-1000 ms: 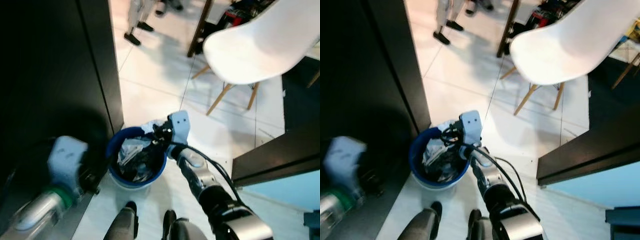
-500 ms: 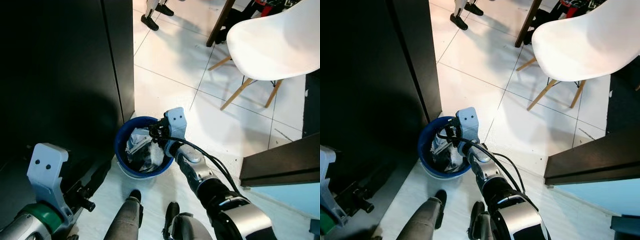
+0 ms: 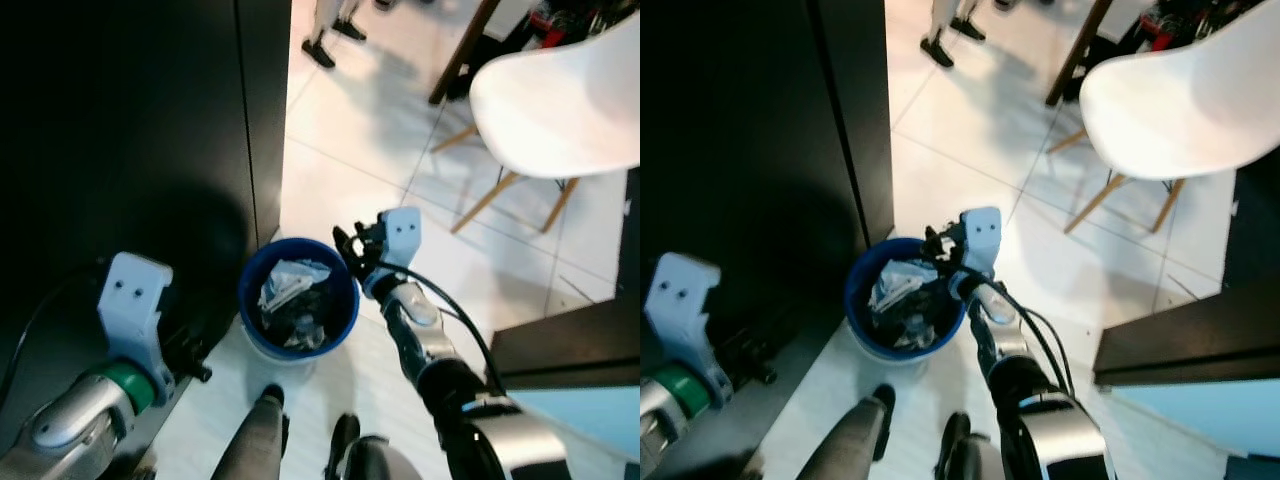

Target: Clean up the room

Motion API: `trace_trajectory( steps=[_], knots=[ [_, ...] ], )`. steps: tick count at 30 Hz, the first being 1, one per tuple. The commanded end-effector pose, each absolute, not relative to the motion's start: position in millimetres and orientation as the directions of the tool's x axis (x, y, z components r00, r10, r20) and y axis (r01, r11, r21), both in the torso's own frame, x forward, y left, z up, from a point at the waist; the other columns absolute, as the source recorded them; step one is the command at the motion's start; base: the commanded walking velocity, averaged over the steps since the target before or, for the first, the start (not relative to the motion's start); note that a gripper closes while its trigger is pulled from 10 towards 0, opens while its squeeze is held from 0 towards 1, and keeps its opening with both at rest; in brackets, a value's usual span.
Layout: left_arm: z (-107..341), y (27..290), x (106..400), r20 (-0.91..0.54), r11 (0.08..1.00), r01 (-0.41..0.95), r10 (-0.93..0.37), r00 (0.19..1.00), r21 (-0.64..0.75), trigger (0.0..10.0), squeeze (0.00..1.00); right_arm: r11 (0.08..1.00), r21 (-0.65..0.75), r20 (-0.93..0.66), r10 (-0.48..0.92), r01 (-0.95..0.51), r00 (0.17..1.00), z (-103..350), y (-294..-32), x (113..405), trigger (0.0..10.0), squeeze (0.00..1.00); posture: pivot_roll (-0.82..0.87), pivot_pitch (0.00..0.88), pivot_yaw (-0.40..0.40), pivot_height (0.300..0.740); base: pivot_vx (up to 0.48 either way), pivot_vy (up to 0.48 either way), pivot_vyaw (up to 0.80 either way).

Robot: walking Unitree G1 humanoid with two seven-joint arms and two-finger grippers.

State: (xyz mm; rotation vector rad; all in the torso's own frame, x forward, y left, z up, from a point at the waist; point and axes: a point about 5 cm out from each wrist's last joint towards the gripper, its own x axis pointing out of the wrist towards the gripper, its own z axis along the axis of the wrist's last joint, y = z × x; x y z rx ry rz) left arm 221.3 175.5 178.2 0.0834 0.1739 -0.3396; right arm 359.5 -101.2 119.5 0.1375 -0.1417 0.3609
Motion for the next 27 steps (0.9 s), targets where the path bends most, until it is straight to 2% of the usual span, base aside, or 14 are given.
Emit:
trace_trajectory(
  steps=[1, 2, 4, 6, 7, 10, 13, 15, 17, 18, 19, 21, 24, 27],
  knots=[
    [163.0, 177.4, 222.8, -0.238, 0.946, 0.316, -0.291, 0.927, 0.074, 10.0, 0.0, 0.933, 0.139, 0.133, 0.315, -0.332, 0.94, 102.1, -106.9, 349.0, 10.0, 0.0, 0.33, 0.198, -0.005, 0.74, 0.0, 0.0, 0.0],
    [151.9, 176.1, 233.7, -0.25, 0.943, 0.3, -0.259, 0.933, 0.142, 10.0, 0.0, 0.943, 0.142, 0.14, 0.282, -0.301, 0.949, 93.9, -112.7, 339.8, 10.0, 0.0, 0.3, 0.185, 0.002, 0.74, 0.0, 0.0, 0.0],
    [151.9, 176.1, 233.7, -0.25, 0.943, 0.3, -0.259, 0.933, 0.142, 10.0, 0.0, 0.943, 0.142, 0.14, 0.282, -0.301, 0.949, 93.9, -112.7, 339.8, 10.0, 0.0, 0.3, 0.185, 0.002, 0.74, 0.0, 0.0, 0.0],
    [140.0, 173.3, 245.8, -0.258, 0.939, 0.294, -0.244, 0.935, 0.18, 10.0, 0.0, 0.955, 0.148, 0.149, 0.236, -0.257, 0.96, 87.4, -117.8, 330.1, 10.0, 0.0, 0.24, 0.157, 0.023, 0.74, 0.0, 0.0, 0.0],
    [124.5, 170.9, 261.3, -0.267, 0.942, 0.268, -0.21, 0.94, 0.201, 10.0, 0.0, 0.975, 0.121, 0.152, 0.168, -0.187, 0.974, 80.6, -127.1, 319.2, 10.0, 0.0, 0.16, 0.119, 0.048, 0.74, 0.0, 0.0, 0.0],
    [111.7, 170.0, 272.8, -0.281, 0.946, 0.244, -0.18, 0.943, 0.212, 10.0, 0.0, 0.985, 0.118, 0.16, 0.102, -0.122, 0.982, 77.9, -137.3, 312.3, 10.0, 0.0, 0.12, 0.098, 0.067, 0.74, 0.0, 0.0, 0.0],
    [95.9, 169.0, 287.2, -0.302, 0.955, 0.207, -0.137, 0.943, 0.212, 10.0, 0.0, 0.997, 0.083, 0.188, -0.01, -0.006, 0.982, 79.2, -164.9, 304.0, 10.0, 0.0, 0.07, 0.074, 0.081, 0.74, 0.0, 0.0, 0.0],
    [95.9, 169.0, 287.2, -0.302, 0.955, 0.207, -0.137, 0.943, 0.212, 10.0, 0.0, 0.997, 0.083, 0.188, -0.01, -0.006, 0.982, 79.2, -164.9, 304.0, 10.0, 0.0, 0.07, 0.074, 0.081, 0.74, 0.0, 0.0, 0.0],
    [94.7, 166.1, 294.6, -0.284, 0.948, 0.22, -0.15, 0.947, 0.232, 10.0, 0.0, 0.996, 0.017, 0.246, -0.088, 0.087, 0.965, 94.6, -194.0, 304.3, 10.0, 0.0, 0.05, 0.05, 0.068, 0.74, 0.0, 0.0, 0.0],
    [94.7, 166.1, 294.6, -0.284, 0.948, 0.22, -0.15, 0.947, 0.232, 10.0, 0.0, 0.996, 0.017, 0.246, -0.088, 0.087, 0.965, 94.6, -194.0, 304.3, 10.0, 0.0, 0.05, 0.05, 0.068, 0.74, 0.0, 0.0, 0.0],
    [96.9, 165.2, 298.3, -0.273, 0.948, 0.216, -0.149, 0.95, 0.233, 10.0, 0.0, 0.994, -0.019, 0.273, -0.103, 0.112, 0.957, 105.0, -206.9, 305.7, 10.0, 0.0, 0.05, 0.05, 0.068, 0.74, 0.0, 0.0, 0.0],
    [100.7, 164.0, 305.0, -0.251, 0.952, 0.192, -0.13, 0.959, 0.241, 10.0, 0.0, 0.994, -0.08, 0.269, -0.046, 0.07, 0.962, 115.5, -217.9, 309.2, 10.0, 0.0, 0.05, 0.044, 0.033, 0.74, 0.0, 0.0, 0.0],
    [102.1, 162.0, 310.5, -0.219, 0.955, 0.172, -0.119, 0.968, 0.241, 10.0, 0.0, 0.994, -0.111, 0.218, 0.029, -0.005, 0.975, 110.9, -213.8, 310.0, 10.0, 0.0, 0.06, 0.04, 0.015, 0.74, 0.0, 0.0, 0.0],
    [101.1, 160.6, 316.9, -0.173, 0.964, 0.133, -0.093, 0.981, 0.232, 10.0, 0.0, 0.994, -0.077, 0.159, 0.095, -0.083, 0.983, 99.7, -194.2, 308.4, 10.0, 0.0, 0.07, 0.036, 0.004, 0.74, 0.0, 0.0, 0.0]
  ],
)
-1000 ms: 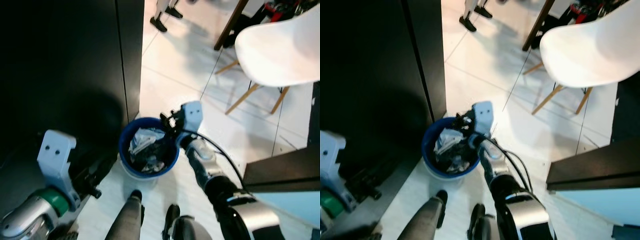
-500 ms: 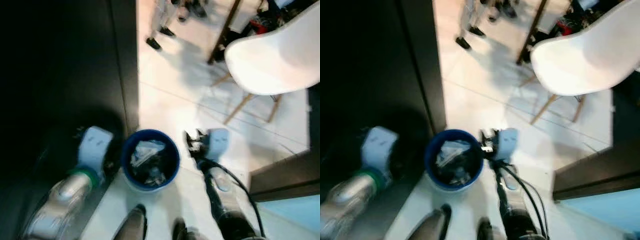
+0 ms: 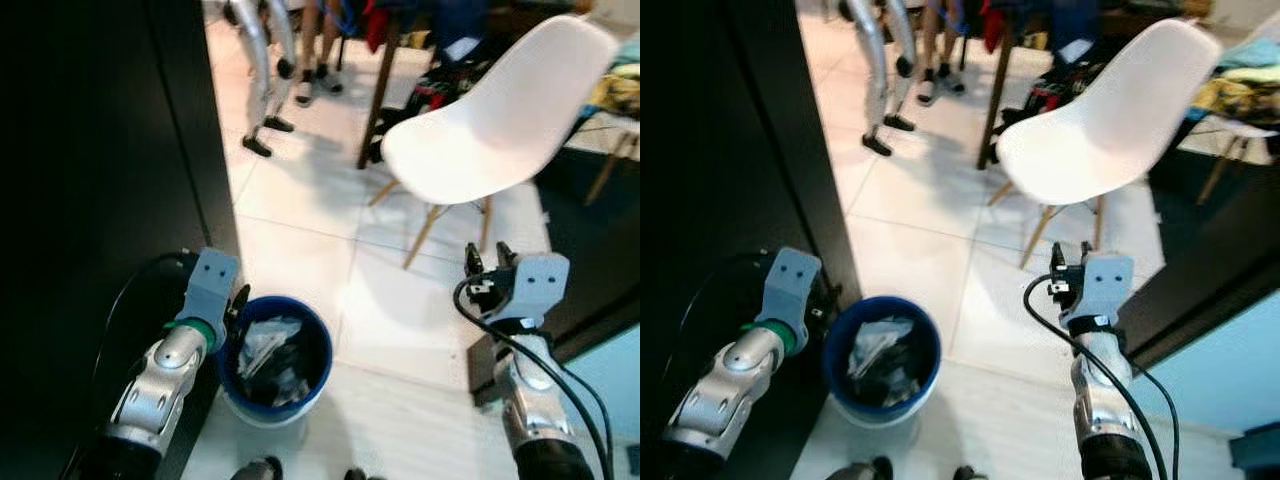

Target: Clean up the room

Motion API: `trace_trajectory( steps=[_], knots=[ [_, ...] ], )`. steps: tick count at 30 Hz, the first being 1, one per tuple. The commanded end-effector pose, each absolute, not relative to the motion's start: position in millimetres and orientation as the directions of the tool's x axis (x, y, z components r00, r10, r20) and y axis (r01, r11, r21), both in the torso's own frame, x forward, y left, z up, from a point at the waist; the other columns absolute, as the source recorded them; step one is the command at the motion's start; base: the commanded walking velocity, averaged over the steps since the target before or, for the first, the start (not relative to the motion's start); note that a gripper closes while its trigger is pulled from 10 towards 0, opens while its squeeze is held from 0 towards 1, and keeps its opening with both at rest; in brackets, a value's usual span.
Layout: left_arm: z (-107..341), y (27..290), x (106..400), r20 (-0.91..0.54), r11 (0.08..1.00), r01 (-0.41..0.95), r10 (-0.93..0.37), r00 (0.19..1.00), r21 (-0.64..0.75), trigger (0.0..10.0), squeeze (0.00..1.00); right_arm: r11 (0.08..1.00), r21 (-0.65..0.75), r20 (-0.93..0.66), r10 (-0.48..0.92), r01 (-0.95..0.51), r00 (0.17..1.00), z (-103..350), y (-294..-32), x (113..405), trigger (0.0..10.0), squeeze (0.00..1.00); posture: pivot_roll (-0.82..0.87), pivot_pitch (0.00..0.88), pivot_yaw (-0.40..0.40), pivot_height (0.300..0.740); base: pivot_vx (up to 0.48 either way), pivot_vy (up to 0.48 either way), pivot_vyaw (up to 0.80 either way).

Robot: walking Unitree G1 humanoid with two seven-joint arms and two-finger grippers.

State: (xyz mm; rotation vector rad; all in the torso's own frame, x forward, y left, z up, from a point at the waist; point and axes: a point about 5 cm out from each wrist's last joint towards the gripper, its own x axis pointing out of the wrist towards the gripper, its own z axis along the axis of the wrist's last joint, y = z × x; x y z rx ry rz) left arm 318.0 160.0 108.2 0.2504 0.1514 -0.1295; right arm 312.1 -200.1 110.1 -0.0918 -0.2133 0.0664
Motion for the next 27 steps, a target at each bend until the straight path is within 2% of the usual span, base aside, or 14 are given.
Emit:
trace_trajectory(
  steps=[1, 5, 6, 7, 13, 27],
  knots=[
    [101.3, 161.0, 317.9, -0.164, 0.967, 0.12, -0.083, 0.983, 0.226, 10.0, 0.0, 0.994, -0.049, 0.152, 0.107, -0.101, 0.983, 97.5, -186.9, 308.6, 10.0, 0.0, 0.07, 0.036, 0.004, 0.74, 0.0, 0.0, 0.0],
    [101.1, 160.7, 318.7, -0.151, 0.97, 0.101, -0.068, 0.986, 0.222, 10.0, 0.0, 0.993, -0.011, 0.14, 0.119, -0.119, 0.983, 94.3, -175.9, 308.3, 10.0, 0.0, 0.07, 0.031, -0.01, 0.74, 0.0, 0.0, 0.0],
    [101.1, 160.8, 319.8, -0.137, 0.971, 0.09, -0.06, 0.989, 0.223, 10.0, 0.0, 0.989, 0.014, 0.129, 0.145, -0.148, 0.981, 91.5, -160.7, 307.1, 10.0, 0.0, 0.07, 0.028, -0.012, 0.74, 0.0, 0.0, 0.0],
    [101.4, 160.9, 320.2, -0.132, 0.971, 0.088, -0.059, 0.989, 0.223, 10.0, 0.0, 0.987, 0.019, 0.127, 0.154, -0.158, 0.98, 90.9, -156.0, 306.6, 10.0, 0.0, 0.07, 0.028, -0.012, 0.74, 0.0, 0.0, 0.0],
    [103.3, 162.2, 321.9, -0.113, 0.968, 0.078, -0.052, 0.992, 0.239, 10.0, 0.0, 0.986, 0.025, 0.116, 0.159, -0.163, 0.98, 89.2, -153.6, 305.0, 10.0, 0.0, 0.06, 0.03, -0.01, 0.74, -0.12, 0.0, 0.0],
    [101.9, 159.7, 321.7, -0.082, 0.968, 0.067, -0.049, 0.995, 0.241, 10.0, 0.0, 0.983, 0.033, 0.104, 0.178, -0.182, 0.979, 90.8, -149.6, 304.2, 10.0, 0.0, 0.07, 0.041, -0.012, 0.74, -0.303, 0.0, 0.0]
  ],
)
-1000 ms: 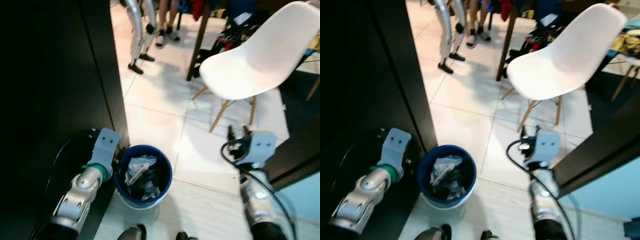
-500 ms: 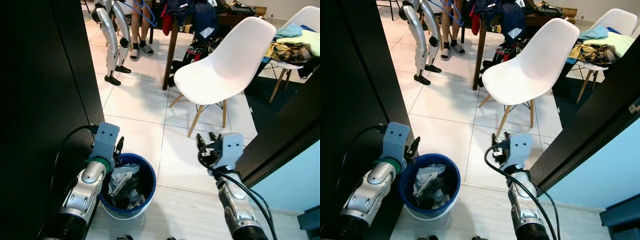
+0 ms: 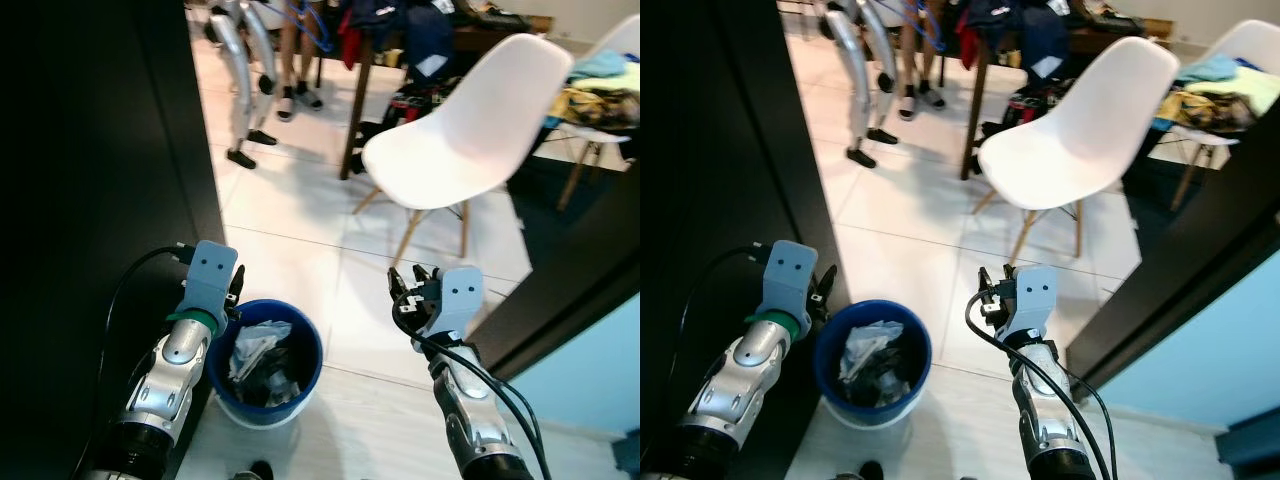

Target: Clean up the room

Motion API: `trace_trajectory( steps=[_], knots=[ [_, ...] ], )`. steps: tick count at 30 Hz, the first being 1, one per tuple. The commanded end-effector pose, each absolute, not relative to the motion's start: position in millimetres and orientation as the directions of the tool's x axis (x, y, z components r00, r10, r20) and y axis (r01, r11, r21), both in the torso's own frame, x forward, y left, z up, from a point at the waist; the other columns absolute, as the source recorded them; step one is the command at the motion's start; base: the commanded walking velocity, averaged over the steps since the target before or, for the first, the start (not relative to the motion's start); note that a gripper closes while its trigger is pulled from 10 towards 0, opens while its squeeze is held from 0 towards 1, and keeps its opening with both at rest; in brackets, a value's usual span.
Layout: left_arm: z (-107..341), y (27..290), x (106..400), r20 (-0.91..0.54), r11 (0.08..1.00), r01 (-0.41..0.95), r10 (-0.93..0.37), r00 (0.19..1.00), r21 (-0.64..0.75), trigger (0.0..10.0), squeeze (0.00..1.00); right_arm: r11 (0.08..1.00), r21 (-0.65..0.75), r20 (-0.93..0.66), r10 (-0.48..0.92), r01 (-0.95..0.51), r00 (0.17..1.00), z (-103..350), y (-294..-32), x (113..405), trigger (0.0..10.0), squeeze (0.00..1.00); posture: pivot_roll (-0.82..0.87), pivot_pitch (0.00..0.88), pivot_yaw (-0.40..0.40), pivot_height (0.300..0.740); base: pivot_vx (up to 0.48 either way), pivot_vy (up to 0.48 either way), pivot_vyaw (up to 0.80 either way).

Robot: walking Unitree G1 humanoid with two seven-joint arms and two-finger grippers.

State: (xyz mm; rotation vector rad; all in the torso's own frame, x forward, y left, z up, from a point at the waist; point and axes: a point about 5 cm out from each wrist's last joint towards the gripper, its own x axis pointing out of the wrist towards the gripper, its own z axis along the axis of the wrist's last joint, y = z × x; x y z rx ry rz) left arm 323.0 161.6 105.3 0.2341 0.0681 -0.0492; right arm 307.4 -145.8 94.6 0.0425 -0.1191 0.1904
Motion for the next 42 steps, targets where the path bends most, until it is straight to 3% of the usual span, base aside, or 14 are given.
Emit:
trace_trajectory(
  steps=[1, 31, 42],
  knots=[
    [101.6, 159.5, 321.6, -0.081, 0.968, 0.068, -0.049, 0.996, 0.242, 10.0, 0.0, 0.982, 0.033, 0.102, 0.179, -0.184, 0.978, 90.7, -149.5, 304.1, 10.0, 0.0, 0.07, 0.041, -0.012, 0.74, -0.356, 0.0, 0.0],
    [98.0, 158.8, 321.4, -0.089, 0.963, 0.087, -0.066, 0.994, 0.256, 10.0, 0.0, 0.986, 0.044, 0.05, 0.158, -0.161, 0.986, 80.7, -149.7, 300.9, 10.0, 0.0, 0.07, 0.053, -0.002, 0.74, -0.358, 0.0, 0.0],
    [75.2, 160.4, 315.7, -0.232, 0.971, 0.134, -0.086, 0.969, 0.2, 10.0, 0.0, 0.989, 0.069, 0.011, 0.13, -0.131, 0.991, 73.3, -155.0, 300.7, 10.0, 0.0, 0.07, 0.054, -0.001, 0.74, -0.026, 0.0, -0.68]
  ],
)
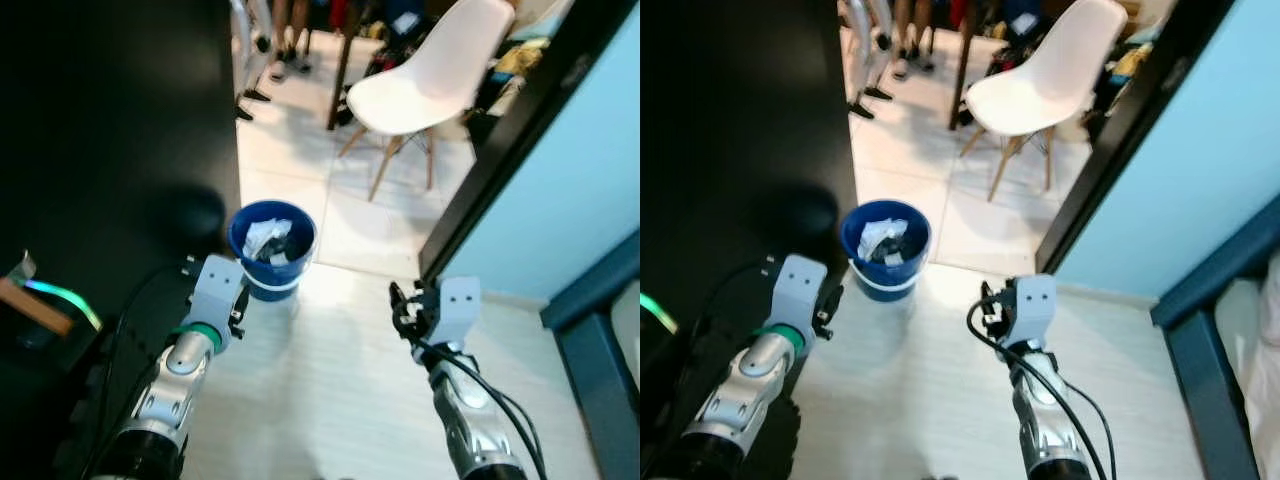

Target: Clean up the room

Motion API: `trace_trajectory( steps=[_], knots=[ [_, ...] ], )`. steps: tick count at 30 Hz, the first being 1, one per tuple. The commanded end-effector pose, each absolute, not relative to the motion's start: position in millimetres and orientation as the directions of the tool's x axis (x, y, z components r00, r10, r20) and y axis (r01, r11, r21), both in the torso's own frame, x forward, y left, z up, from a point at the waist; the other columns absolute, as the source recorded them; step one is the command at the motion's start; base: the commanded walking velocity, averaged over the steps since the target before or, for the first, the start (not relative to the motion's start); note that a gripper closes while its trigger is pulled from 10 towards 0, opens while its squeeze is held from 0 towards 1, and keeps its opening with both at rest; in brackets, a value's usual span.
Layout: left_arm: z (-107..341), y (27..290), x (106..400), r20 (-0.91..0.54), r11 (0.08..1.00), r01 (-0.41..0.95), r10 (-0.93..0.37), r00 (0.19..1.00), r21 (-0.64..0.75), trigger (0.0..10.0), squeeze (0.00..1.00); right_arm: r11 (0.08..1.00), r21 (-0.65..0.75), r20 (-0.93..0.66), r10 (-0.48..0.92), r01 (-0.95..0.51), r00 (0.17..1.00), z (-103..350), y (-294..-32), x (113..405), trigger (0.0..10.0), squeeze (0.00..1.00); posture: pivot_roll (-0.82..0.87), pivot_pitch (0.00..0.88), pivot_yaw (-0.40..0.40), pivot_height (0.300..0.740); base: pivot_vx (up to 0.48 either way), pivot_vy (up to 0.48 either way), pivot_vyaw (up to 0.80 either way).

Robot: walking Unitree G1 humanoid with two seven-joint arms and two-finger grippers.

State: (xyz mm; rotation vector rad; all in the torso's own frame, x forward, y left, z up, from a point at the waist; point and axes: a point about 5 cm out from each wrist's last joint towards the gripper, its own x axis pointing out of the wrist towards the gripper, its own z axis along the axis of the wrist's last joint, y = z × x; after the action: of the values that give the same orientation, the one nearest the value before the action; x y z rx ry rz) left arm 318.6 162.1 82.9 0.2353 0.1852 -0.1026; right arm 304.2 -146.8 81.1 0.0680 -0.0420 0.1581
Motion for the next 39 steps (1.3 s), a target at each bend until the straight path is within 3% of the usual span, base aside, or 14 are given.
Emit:
trace_trajectory(
  steps=[1, 39],
  knots=[
    [72.3, 161.7, 314.6, -0.248, 0.973, 0.13, -0.081, 0.965, 0.191, 10.0, 0.0, 0.989, 0.07, 0.007, 0.13, -0.13, 0.992, 72.4, -155.7, 300.4, 10.0, 0.0, 0.07, 0.052, -0.001, 0.74, 0.0, 0.0, -0.75],
    [68.2, 158.0, 315.2, -0.259, 0.967, 0.171, -0.118, 0.959, 0.19, 10.0, 0.0, 0.989, 0.081, 0.001, 0.127, -0.126, 0.992, 68.5, -156.8, 299.0, 10.0, 0.0, 0.06, 0.048, 0.01, 0.74, 0.0, 0.0, -0.75]
  ],
)
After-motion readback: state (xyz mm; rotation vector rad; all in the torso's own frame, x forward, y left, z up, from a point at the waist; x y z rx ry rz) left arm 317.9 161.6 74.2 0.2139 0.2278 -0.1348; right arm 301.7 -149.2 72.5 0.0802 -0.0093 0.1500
